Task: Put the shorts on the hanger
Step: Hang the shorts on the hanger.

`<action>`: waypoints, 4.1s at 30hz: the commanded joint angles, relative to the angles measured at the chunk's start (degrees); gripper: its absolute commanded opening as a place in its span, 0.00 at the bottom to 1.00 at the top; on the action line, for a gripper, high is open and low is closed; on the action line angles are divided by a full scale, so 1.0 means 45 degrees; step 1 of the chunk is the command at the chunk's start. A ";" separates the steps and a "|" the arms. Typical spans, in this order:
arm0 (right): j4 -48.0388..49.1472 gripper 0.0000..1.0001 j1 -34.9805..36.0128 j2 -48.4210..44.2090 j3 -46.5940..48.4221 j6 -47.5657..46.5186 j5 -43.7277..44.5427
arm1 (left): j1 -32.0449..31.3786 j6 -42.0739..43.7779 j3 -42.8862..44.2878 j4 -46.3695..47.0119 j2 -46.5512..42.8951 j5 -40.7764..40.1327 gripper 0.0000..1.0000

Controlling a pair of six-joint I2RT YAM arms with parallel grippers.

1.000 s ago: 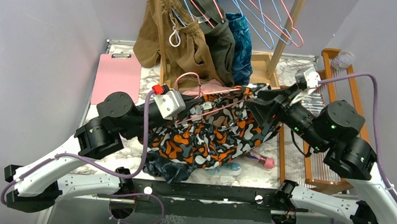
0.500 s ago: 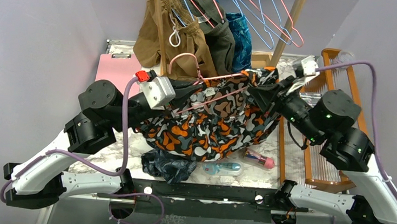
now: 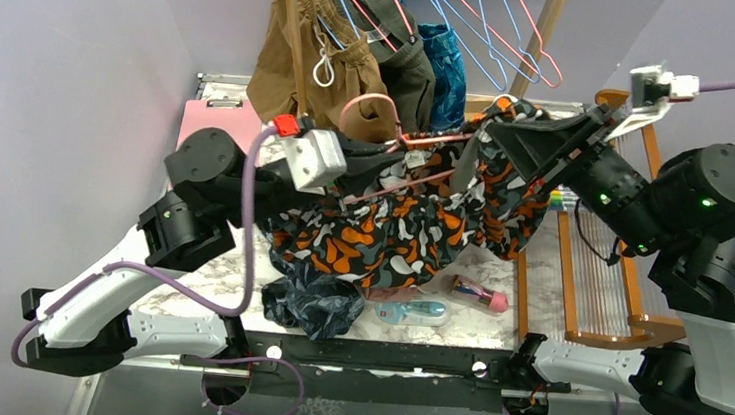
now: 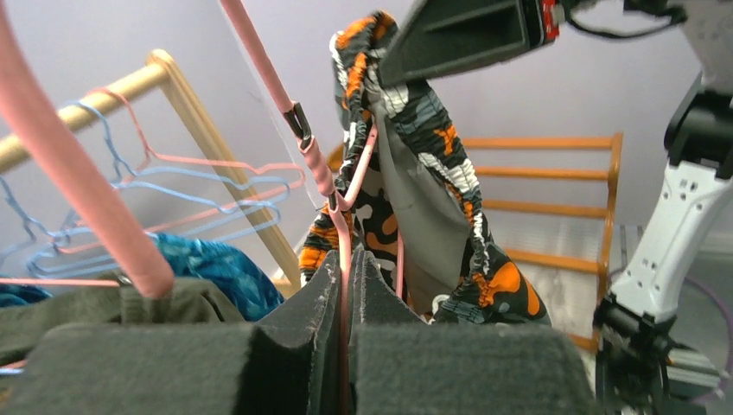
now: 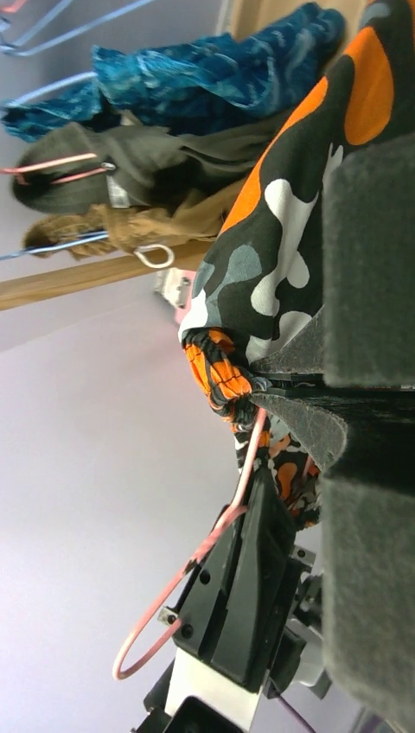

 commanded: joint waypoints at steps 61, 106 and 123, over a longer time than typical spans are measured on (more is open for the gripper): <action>0.1312 0.01 0.0040 -0.1763 -0.5920 -0.4751 -0.7866 | 0.0029 -0.0170 -0.1802 -0.3019 -0.0870 0.2541 0.67; 0.0543 0.61 0.0041 -0.3021 -0.5234 -0.5117 -0.4627 | 0.0028 0.0872 -0.1700 -0.3039 -0.1434 0.0744 0.00; 0.0518 0.40 0.0042 -0.3801 -0.5919 -0.5597 -0.1936 | 0.0028 0.0582 -0.1170 -0.3588 -0.1675 0.1335 0.00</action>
